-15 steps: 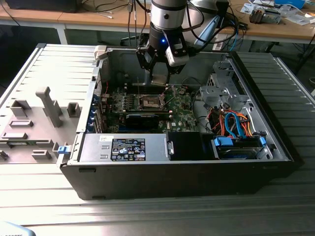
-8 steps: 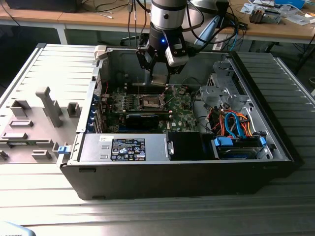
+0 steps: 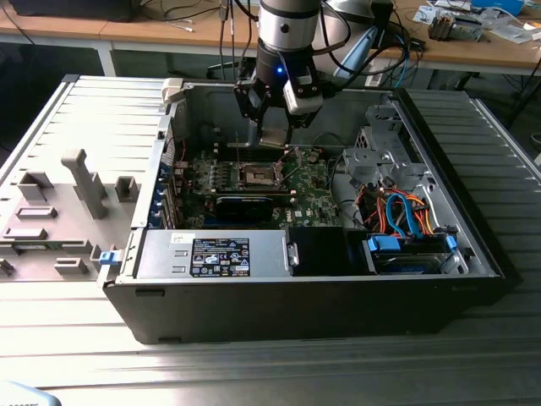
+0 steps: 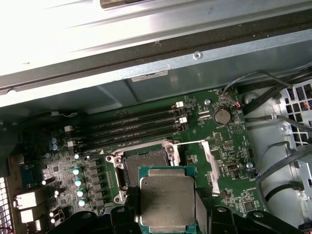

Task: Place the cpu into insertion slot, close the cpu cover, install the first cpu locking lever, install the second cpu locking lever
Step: 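Place the cpu into insertion slot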

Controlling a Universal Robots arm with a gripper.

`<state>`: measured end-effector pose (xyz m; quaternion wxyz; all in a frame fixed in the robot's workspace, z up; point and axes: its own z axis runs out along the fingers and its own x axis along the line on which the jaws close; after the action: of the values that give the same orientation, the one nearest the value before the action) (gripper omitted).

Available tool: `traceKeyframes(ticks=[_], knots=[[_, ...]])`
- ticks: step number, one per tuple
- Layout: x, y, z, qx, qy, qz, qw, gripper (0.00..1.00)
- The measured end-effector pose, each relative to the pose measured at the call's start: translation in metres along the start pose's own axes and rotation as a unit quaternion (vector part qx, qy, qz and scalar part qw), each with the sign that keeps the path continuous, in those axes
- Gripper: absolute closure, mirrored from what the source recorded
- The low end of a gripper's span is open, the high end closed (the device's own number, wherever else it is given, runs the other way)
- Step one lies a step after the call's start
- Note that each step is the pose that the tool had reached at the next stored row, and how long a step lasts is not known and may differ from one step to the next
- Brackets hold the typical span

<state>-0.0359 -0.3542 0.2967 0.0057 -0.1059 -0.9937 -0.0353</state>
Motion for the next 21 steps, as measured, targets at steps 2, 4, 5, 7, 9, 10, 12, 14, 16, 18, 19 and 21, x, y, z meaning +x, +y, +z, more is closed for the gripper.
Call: traceKeyframes(ticks=[2,4,5,7,9,10,12,14,16,18,19,21], knots=[[0.0000,0.0000,0.0001,0.0000,-0.0001,0.002,1.00000,0.46],[0.0000,0.0000,0.0001,-0.0001,-0.0003,0.004,0.99999,0.46],[0.0000,0.0000,0.0001,-0.0001,-0.0003,0.005,0.99999,0.46],[0.0000,0.0000,0.0002,-0.0001,-0.0004,0.006,0.99998,0.46],[0.0000,0.0000,0.0002,-0.0002,-0.0006,0.009,0.99996,0.46],[0.0000,0.0000,0.0002,-0.0002,-0.0007,0.011,0.99994,0.46],[0.0000,0.0000,0.0003,-0.0003,-0.0009,0.013,0.99991,0.46],[0.0000,0.0000,0.0005,-0.0003,-0.0011,0.016,0.99987,0.46],[0.0000,0.0000,0.0005,-0.0003,-0.0012,0.018,0.99984,0.46],[0.0000,0.0000,0.0006,-0.0004,-0.0014,0.019,0.99981,0.46],[0.0000,0.0000,0.0007,-0.0004,-0.0014,0.020,0.99979,0.46],[0.0000,0.0000,0.0008,-0.0005,-0.0016,0.023,0.99972,0.46]])
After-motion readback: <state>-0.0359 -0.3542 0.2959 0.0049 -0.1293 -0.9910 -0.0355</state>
